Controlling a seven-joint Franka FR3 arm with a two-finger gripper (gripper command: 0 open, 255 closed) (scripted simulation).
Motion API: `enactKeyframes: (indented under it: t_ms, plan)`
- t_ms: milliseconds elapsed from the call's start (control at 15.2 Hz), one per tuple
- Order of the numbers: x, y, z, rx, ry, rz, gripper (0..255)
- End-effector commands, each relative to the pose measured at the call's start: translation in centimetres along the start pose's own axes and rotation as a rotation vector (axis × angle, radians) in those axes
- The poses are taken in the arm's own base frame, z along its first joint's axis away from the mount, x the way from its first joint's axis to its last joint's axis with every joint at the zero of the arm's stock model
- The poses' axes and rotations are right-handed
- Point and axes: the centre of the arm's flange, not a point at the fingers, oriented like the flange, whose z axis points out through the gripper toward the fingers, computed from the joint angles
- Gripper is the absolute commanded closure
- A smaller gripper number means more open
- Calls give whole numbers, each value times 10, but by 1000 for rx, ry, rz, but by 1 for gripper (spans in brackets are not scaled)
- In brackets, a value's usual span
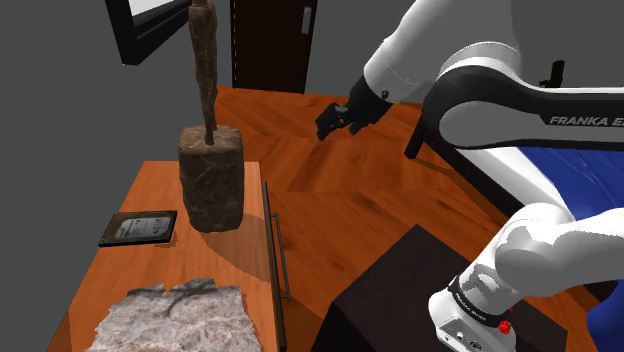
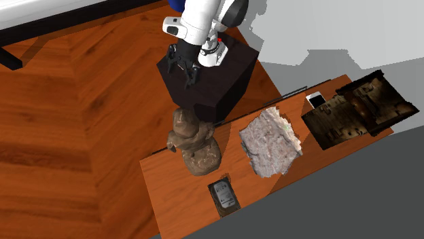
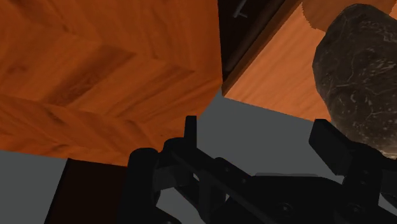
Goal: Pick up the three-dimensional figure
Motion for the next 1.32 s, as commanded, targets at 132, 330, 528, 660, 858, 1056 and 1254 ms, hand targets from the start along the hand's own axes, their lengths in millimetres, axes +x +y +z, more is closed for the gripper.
enactKeyframes:
  t_ms: [132,330,528,660,858,1056,1254]
  plan:
    - [1,-47,4,12,107,17,0]
    - [1,-84,7,18,185,29,0]
    - [3,-121,10,24,264,41,0]
    - [4,-145,12,29,316,49,0]
    - [6,-182,14,35,394,61,0]
    - [9,-219,16,42,473,72,0]
    - [12,-248,17,47,535,82,0]
